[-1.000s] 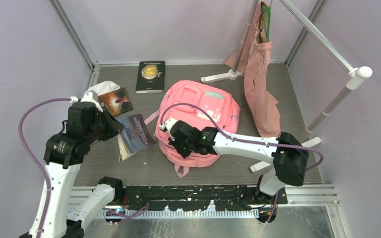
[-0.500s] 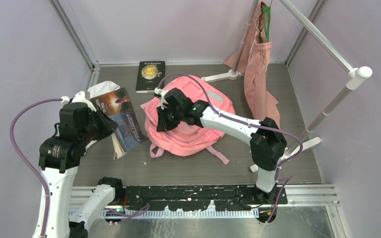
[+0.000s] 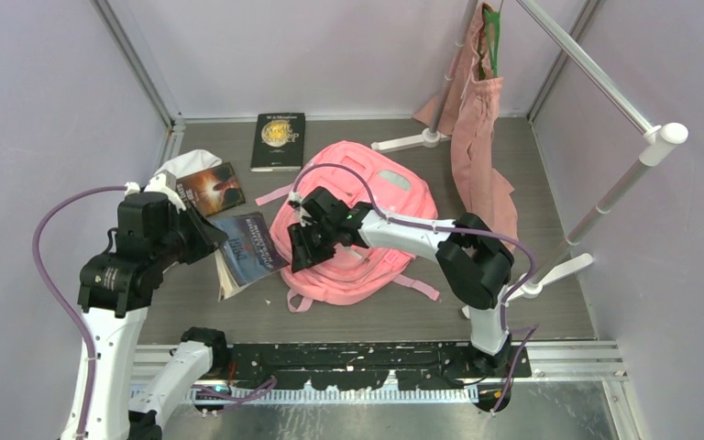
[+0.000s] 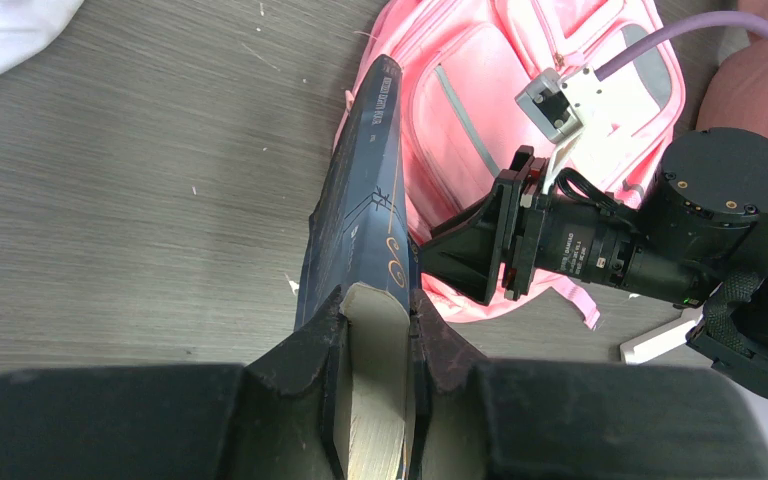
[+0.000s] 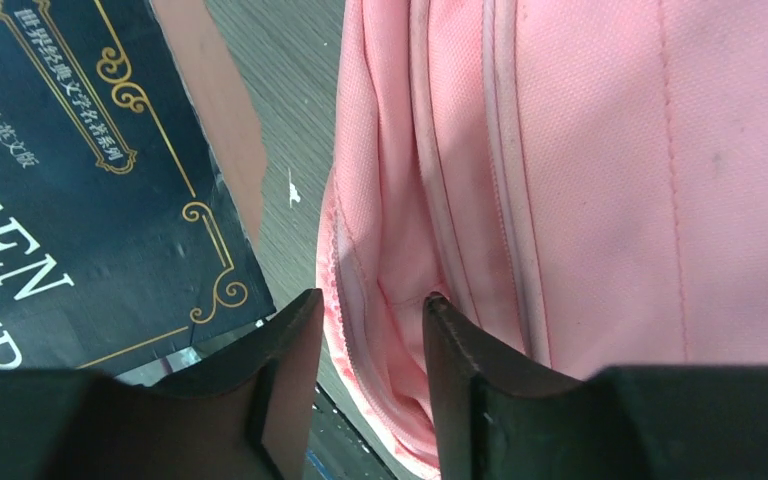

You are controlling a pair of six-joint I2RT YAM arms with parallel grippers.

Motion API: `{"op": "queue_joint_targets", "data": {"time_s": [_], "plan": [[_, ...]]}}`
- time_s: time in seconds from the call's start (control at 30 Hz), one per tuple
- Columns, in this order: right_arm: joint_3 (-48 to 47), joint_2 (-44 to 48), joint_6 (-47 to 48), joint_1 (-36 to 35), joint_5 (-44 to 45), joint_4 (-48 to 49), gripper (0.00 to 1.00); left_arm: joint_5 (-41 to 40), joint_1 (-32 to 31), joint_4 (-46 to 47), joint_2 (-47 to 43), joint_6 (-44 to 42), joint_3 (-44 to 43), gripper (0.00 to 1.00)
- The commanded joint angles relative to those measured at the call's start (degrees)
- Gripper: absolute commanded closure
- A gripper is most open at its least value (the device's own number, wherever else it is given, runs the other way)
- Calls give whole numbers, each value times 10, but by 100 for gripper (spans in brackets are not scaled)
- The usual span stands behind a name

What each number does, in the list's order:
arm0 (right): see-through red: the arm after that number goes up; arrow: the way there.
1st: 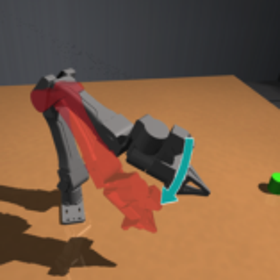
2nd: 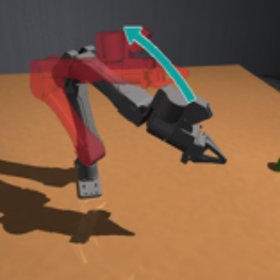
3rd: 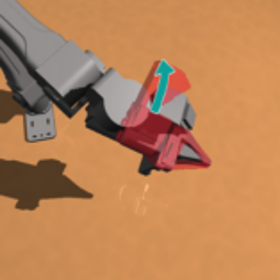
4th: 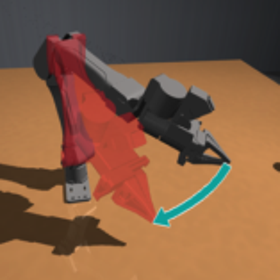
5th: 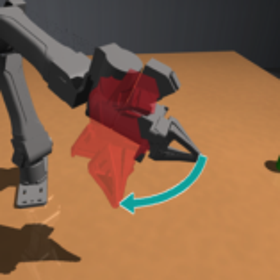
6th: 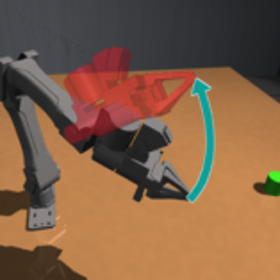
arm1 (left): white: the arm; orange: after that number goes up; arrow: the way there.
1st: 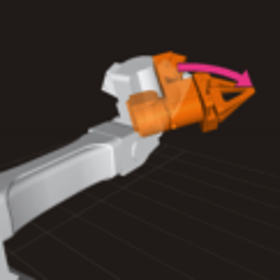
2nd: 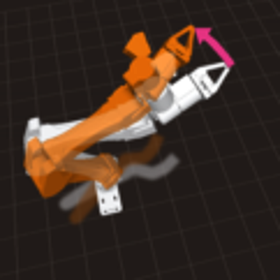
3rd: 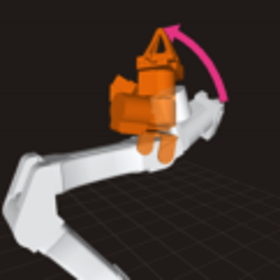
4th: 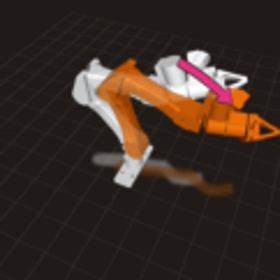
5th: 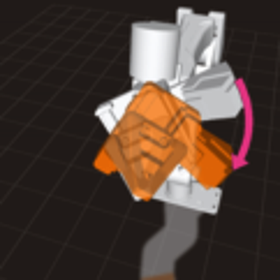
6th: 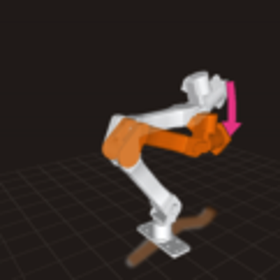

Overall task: Pack the student bag
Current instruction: Place the book in the student bag.

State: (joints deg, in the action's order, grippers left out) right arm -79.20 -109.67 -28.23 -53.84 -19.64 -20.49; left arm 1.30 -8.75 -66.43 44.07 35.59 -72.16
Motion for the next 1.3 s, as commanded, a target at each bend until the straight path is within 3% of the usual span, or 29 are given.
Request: {"op": "queue_joint_targets", "data": {"time_s": [0.0, 0.33, 0.4, 0.5, 0.53, 0.6, 0.67, 0.73, 1.27], "plan": [[-32, 4, 5, -2, 2, 21, 51, 16, 1, 67, -16, 12, -7, 100], [-5, 60, -3, -1, 27, 54, 46, 13, 1, 65, -23, 15, 0, 100], [-7, 59, -3, -1, 26, 55, 52, 15, 1, 66, -25, 15, 1, 100], [-9, 47, -6, -1, 20, 52, 70, 16, 1, 66, -29, 16, 4, 100], [-8, 45, -7, -1, 18, 52, 72, 15, 1, 66, -31, 16, 4, 100], [-7, 40, -9, -1, 18, 49, 68, 14, 1, 64, -34, 16, 3, 100], [-7, 36, -8, 0, 20, 43, 55, 13, 1, 62, -36, 15, 2, 100], [-6, 34, -6, -1, 26, 39, 49, 12, 0, 61, -38, 16, 3, 100], [3, 11, -4, 0, 20, 53, 63, 22, 0, 73, -34, 21, 7, 100]]}}
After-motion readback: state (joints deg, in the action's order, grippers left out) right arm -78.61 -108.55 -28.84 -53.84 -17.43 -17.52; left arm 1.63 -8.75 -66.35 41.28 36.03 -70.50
